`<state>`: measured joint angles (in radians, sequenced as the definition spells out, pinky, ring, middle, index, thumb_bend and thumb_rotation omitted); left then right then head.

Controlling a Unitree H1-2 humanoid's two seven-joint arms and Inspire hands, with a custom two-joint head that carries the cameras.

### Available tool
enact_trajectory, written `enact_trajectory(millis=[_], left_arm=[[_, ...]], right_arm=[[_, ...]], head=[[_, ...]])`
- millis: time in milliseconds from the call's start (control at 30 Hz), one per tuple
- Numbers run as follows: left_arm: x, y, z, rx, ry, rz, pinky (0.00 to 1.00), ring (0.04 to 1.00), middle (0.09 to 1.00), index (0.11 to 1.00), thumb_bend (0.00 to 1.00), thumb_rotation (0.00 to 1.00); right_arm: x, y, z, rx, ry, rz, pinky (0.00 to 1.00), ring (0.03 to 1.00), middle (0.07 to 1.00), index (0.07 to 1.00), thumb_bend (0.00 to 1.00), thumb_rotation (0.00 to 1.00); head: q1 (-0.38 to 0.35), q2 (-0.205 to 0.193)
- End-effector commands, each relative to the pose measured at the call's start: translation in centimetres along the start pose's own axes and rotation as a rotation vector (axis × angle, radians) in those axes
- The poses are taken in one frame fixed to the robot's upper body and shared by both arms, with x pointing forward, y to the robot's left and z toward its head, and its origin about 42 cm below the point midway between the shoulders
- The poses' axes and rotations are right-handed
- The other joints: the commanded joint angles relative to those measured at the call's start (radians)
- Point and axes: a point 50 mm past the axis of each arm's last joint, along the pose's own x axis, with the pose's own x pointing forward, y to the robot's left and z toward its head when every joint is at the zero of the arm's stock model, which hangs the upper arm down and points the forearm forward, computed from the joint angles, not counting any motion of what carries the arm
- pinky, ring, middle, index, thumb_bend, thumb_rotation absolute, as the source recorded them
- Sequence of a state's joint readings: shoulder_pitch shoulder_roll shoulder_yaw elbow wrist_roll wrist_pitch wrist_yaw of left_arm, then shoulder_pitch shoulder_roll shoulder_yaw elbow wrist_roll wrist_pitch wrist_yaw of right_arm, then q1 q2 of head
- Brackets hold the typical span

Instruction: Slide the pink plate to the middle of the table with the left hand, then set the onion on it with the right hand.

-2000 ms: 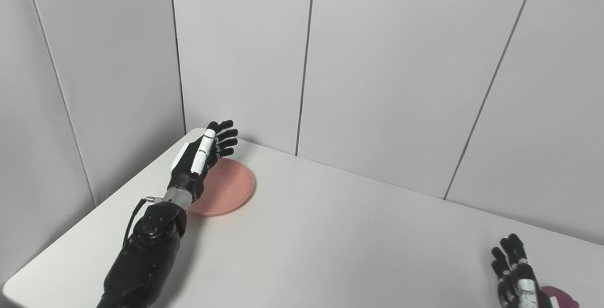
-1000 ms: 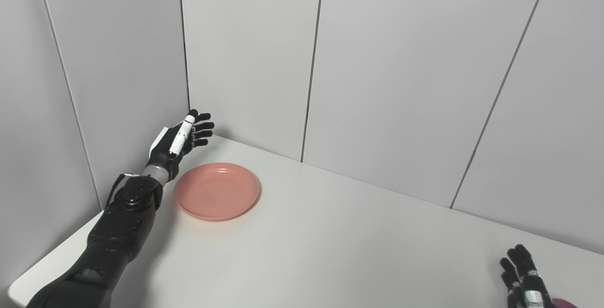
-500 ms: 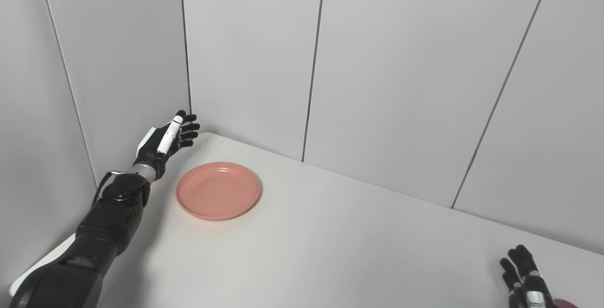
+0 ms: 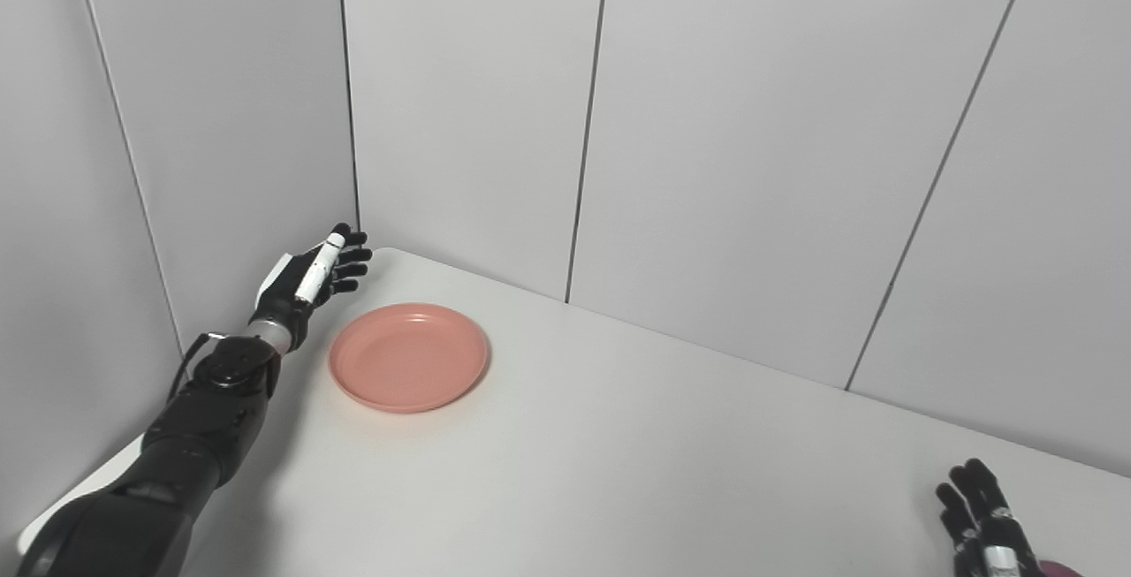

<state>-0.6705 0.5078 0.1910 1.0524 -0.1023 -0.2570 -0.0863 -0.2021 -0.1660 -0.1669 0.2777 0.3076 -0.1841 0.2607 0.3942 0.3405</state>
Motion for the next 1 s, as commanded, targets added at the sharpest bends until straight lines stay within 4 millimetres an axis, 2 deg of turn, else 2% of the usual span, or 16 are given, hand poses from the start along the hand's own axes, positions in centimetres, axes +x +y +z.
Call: enact_trajectory(millis=[0,233,467,633,700,800,967], left_arm=[[1.8,0.9,4.0,-0.005,-0.114,0.011,0.83,0.832,0.828,0.814,0.54,1.00],[1.7,0.3,3.0,-0.020,-0.092,0.006,0.83,0.843,0.841,0.828,0.51,1.00],[1.3,-0.2,1.9,-0.003,-0.091,0.001,0.84,0.831,0.822,0.801,0.51,1.00],[1.3,-1.0,1.4,-0.065,-0.073,0.004,0.89,0.833,0.811,0.782,0.54,1.00],[1.2,-1.3,1.2,-0.066,-0.074,-0.001,0.89,0.832,0.808,0.780,0.54,1.00],[1.1,-1.7,0.9,-0.058,-0.083,-0.025,0.83,0.826,0.811,0.794,0.54,1.00],[1.1,-2.5,0.5,-0.069,-0.069,-0.035,0.84,0.836,0.826,0.813,0.56,1.00]], right_arm=[[-4.0,-0.1,-3.8,0.045,0.106,-0.048,0.99,0.933,0.924,0.923,0.56,0.77],[-4.1,-0.1,-3.7,0.045,0.108,-0.054,0.98,0.926,0.916,0.914,0.58,0.76],[-4.2,-0.1,-3.6,0.051,0.102,-0.053,0.97,0.924,0.914,0.913,0.56,0.76],[-4.3,-0.2,-3.5,0.046,0.103,-0.053,0.97,0.920,0.911,0.910,0.58,0.76],[-4.3,-0.2,-3.5,0.049,0.103,-0.054,0.97,0.919,0.910,0.909,0.58,0.76],[-4.4,-0.2,-3.5,0.050,0.103,-0.054,0.97,0.920,0.911,0.910,0.56,0.76],[-4.3,-0.2,-3.6,0.051,0.104,-0.055,0.97,0.918,0.910,0.908,0.56,0.76]], head=[[-0.002,0.002],[-0.004,0.006],[-0.005,0.010],[-0.006,0.015],[-0.006,0.017],[-0.005,0.018],[-0.007,0.019]])
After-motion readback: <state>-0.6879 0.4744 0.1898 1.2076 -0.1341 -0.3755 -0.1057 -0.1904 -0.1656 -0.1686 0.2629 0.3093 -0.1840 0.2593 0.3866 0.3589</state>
